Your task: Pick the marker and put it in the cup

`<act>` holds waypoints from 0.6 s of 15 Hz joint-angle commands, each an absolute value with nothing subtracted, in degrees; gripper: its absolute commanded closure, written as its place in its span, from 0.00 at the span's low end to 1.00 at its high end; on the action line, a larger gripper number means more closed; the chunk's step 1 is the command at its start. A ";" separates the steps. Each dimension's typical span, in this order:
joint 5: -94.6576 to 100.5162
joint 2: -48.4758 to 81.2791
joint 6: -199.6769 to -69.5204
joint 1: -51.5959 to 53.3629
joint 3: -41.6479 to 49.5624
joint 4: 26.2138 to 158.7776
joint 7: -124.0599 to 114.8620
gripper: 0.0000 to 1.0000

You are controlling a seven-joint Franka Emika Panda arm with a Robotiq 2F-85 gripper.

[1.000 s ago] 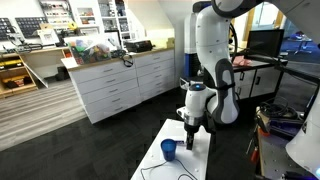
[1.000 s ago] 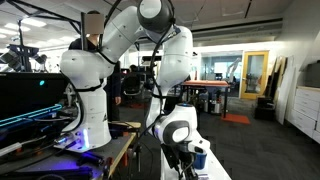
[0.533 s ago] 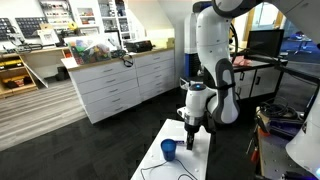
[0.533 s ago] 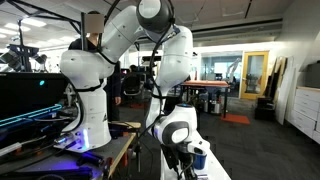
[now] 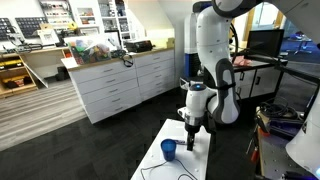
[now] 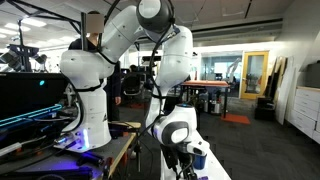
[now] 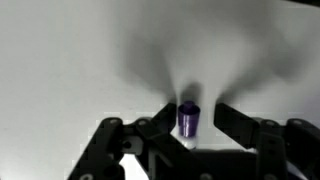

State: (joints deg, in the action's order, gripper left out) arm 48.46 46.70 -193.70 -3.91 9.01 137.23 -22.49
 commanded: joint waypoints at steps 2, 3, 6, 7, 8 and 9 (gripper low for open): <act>48.05 44.40 -191.59 -4.10 8.78 138.92 -23.82 0.15; 48.01 44.11 -191.66 -3.76 9.18 138.60 -23.71 0.09; 48.22 43.44 -190.89 -4.00 8.98 137.63 -23.34 0.00; 48.42 43.29 -190.32 -4.40 8.65 137.23 -23.20 0.00; 48.57 43.25 -189.88 -4.83 8.30 136.90 -23.09 0.00; 48.64 43.40 -189.45 -5.19 7.94 136.55 -23.03 0.00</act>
